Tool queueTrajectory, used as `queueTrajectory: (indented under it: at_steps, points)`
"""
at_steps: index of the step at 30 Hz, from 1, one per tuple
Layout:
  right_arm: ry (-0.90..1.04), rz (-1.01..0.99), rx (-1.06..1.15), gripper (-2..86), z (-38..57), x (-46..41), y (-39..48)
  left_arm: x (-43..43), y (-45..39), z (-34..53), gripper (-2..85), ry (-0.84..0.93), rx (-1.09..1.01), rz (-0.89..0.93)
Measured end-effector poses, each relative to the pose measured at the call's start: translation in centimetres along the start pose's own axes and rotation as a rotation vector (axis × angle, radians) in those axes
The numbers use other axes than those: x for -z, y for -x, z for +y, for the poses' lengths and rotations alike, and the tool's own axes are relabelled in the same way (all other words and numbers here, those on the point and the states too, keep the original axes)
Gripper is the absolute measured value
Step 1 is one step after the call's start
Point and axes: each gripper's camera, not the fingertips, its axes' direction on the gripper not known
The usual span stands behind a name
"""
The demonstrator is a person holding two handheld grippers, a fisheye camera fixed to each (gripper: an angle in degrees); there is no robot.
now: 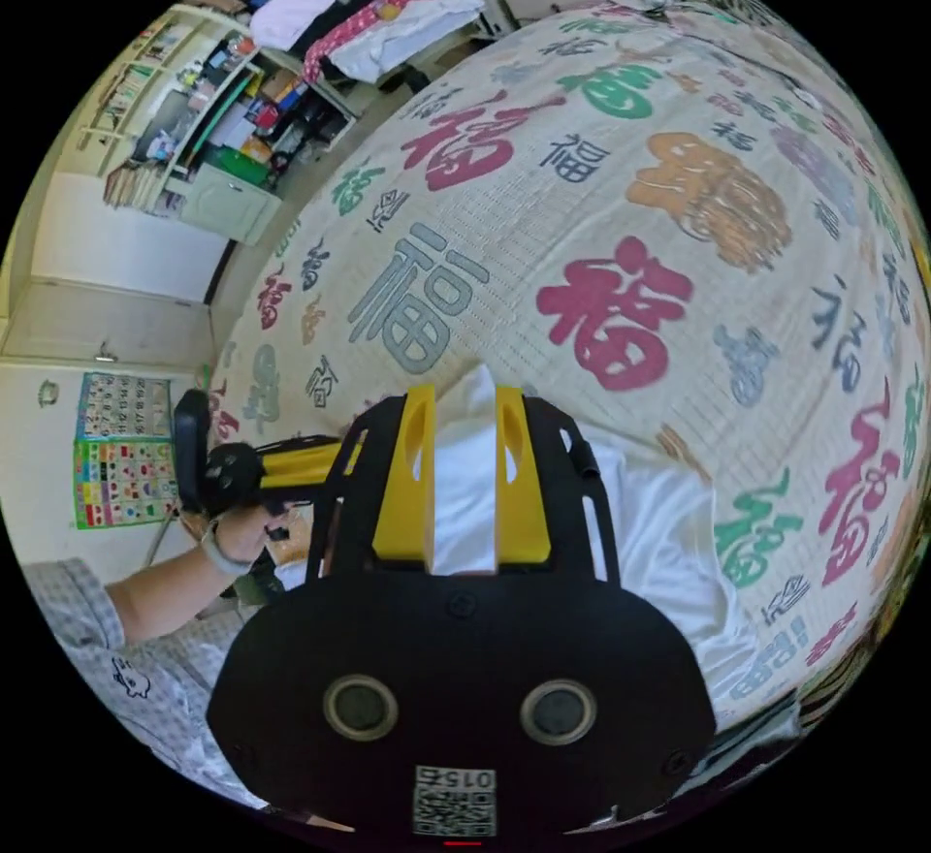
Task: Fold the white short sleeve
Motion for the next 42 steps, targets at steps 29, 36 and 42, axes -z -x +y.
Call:
queueTrajectory:
  at_steps: [29, 36, 42]
  points:
    - [-0.048, 0.123, -0.095, 7.1, 10.7, -4.9, -6.1, 1.5, 7.5, 18.9, 8.1, 0.179, -0.104, 0.038]
    - [0.202, 0.202, -0.689, 5.8, 36.2, -12.1, -10.1, -2.3, 5.1, 24.5, 8.4, 0.384, -0.147, -0.109]
    - [0.296, 0.225, -0.804, 4.2, 42.2, -20.1, -11.3, -7.6, 1.9, 24.6, 8.7, 0.486, -0.262, -0.313]
